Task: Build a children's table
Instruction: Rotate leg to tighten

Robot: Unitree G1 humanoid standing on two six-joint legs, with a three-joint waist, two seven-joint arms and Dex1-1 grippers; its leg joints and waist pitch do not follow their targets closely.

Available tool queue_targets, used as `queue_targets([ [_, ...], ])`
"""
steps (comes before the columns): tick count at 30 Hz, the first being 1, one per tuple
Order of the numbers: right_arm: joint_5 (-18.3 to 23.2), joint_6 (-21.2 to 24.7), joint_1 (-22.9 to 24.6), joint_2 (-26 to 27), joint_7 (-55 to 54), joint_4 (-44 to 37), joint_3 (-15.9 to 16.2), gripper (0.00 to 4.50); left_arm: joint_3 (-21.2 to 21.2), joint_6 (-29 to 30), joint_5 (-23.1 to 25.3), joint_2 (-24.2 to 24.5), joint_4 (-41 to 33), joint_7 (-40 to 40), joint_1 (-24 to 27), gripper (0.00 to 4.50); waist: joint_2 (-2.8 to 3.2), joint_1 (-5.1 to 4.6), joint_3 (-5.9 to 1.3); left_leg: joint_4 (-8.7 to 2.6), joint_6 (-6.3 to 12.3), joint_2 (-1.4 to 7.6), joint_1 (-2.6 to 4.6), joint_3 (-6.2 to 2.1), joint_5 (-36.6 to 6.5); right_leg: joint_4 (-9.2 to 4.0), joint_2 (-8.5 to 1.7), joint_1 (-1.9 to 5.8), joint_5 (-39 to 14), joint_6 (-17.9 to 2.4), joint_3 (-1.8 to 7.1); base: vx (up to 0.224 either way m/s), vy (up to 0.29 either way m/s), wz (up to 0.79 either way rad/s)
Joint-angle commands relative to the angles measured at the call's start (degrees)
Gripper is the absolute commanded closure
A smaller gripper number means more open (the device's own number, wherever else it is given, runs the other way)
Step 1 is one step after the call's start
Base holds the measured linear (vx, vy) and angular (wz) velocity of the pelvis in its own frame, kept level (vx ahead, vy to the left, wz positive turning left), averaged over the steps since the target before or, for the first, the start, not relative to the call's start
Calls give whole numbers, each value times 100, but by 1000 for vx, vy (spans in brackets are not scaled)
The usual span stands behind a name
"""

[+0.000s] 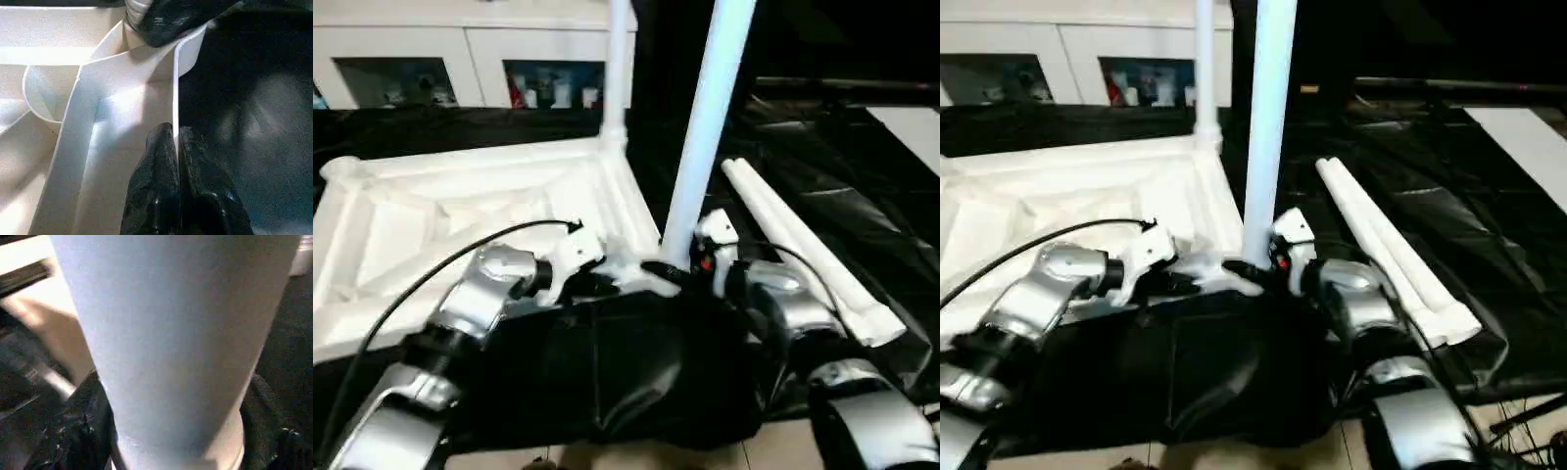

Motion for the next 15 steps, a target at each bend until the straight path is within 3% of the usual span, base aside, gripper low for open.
queue_targets([
  [1, -197, 167, -25, -97, -1122, 317, -260, 178, 119, 32, -36, -191, 258, 376, -127, 450, -41, 0, -366, -379, 204, 163, 96, -15, -597, -423, -466, 255, -429, -1432, 295, 0, 0, 0],
  [2, -147, 265, -61, 36, -1903, 461, -425, 178, 239, 52, -9, -430, 618, 868, -361, 450, -45, 16, -376, -380, 174, 162, 95, -12, -548, -420, -470, 259, -407, -1391, 303, 0, 0, 0],
  [4, -99, 334, -102, 172, -2517, 588, -545, 178, 362, 26, -43, -684, 984, 1282, -600, 450, -18, 36, -378, -383, 113, 155, 120, -7, -578, -435, -465, 238, -414, -1370, 306, 0, 0, 0],
  [5, -99, 333, -126, 251, -2822, 643, -580, 178, 414, -15, -65, -816, 1184, 1471, -726, 450, -35, 46, -383, -381, 106, 149, 104, -2, -545, -430, -463, 253, -335, -1358, 304, 0, 0, 0],
  [6, -113, 310, -149, 317, -3035, 677, -590, 178, 436, -88, -54, -914, 1349, 1647, -828, 450, -7, 61, -384, -376, 108, 145, 112, 1, -536, -431, -462, 241, -285, -1352, 307, 0, 0, 0],
  [7, -119, 281, -167, 357, -3178, 710, -591, 178, 446, -136, -37, -978, 1450, 1765, -890, 450, -36, 64, -390, -376, 138, 145, 87, 0, -502, -413, -460, 264, -145, -1340, 301, 0, 0, 0],
  [10, -93, 226, -265, 520, -3667, 807, -650, 178, 473, -367, 16, -1183, 1770, 2115, -1074, 450, -16, 102, -412, -360, 268, 135, 76, 0, -362, -384, -468, 278, 183, -1330, 294, 0, 0, 0],
  [15, -87, 100, -352, 667, -3790, 837, -712, 178, 355, -629, 69, -1369, 1885, 1985, -1115, 450, -32, 146, -409, -363, 342, 141, 64, 3, -409, -389, -475, 284, 194, -1278, 290, 0, 0, 0],
])
